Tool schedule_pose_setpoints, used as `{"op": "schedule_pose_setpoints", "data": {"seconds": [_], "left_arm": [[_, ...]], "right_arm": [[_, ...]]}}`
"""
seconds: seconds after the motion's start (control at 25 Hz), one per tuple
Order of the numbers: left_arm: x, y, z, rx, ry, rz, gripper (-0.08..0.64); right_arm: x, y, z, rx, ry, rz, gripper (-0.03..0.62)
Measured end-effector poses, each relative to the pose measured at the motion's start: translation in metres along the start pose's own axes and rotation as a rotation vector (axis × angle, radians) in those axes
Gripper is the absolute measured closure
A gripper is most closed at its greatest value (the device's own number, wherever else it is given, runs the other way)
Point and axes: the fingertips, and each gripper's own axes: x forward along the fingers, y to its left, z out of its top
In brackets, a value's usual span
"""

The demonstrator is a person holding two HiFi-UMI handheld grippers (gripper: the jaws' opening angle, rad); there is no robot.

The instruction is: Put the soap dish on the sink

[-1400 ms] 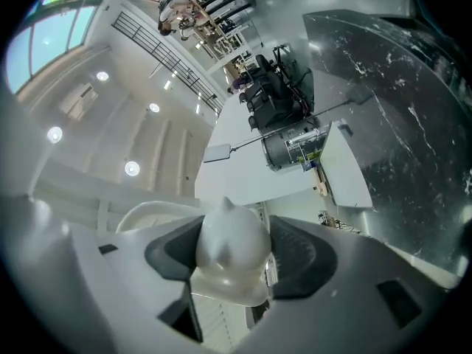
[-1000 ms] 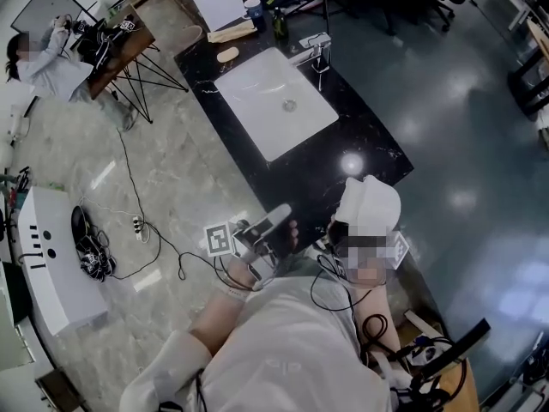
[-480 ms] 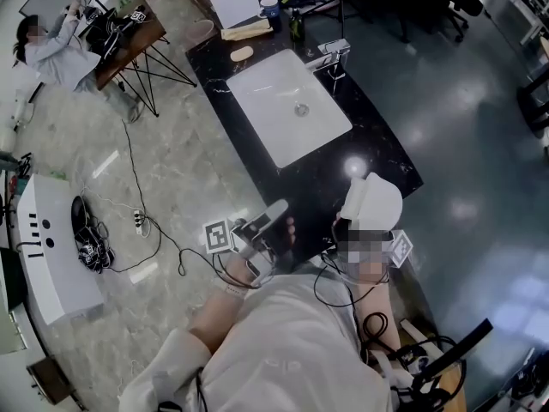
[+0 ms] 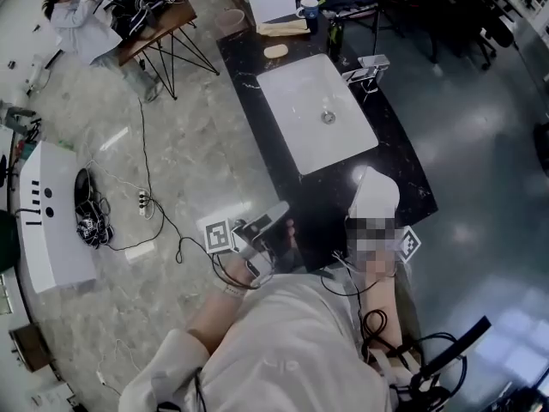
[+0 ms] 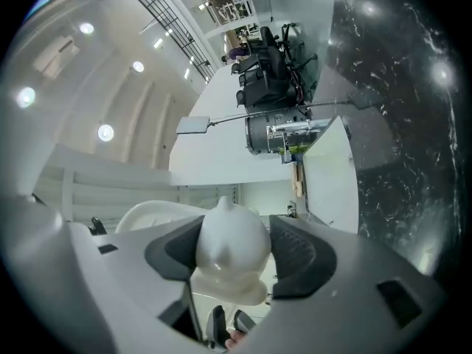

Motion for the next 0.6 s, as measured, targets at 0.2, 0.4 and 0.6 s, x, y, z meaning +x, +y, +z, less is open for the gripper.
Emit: {"op": "schedule_pose_setpoints", "data": {"seconds": [0.2,0.4,0.6], "left_arm": [[-0.020,-0.002,0.019,0.002,-0.070,0.010,0.414],[-0.041,-0.001,0.034,0.002,-0.145,0.017,0.417],[-0.063,0.004,0.044,-0.001,-0.212,0.028,0.417]], "right_arm": [[0.022,-0.023,-0.006,-0.040,0.059,-0.062,0.318],[0.042,-0.050,-0.014,-0.089,0.133,-0.132,0.318],[0.054,-0.079,-0.020,-0.172,0.198,-0.214,0.318]]}}
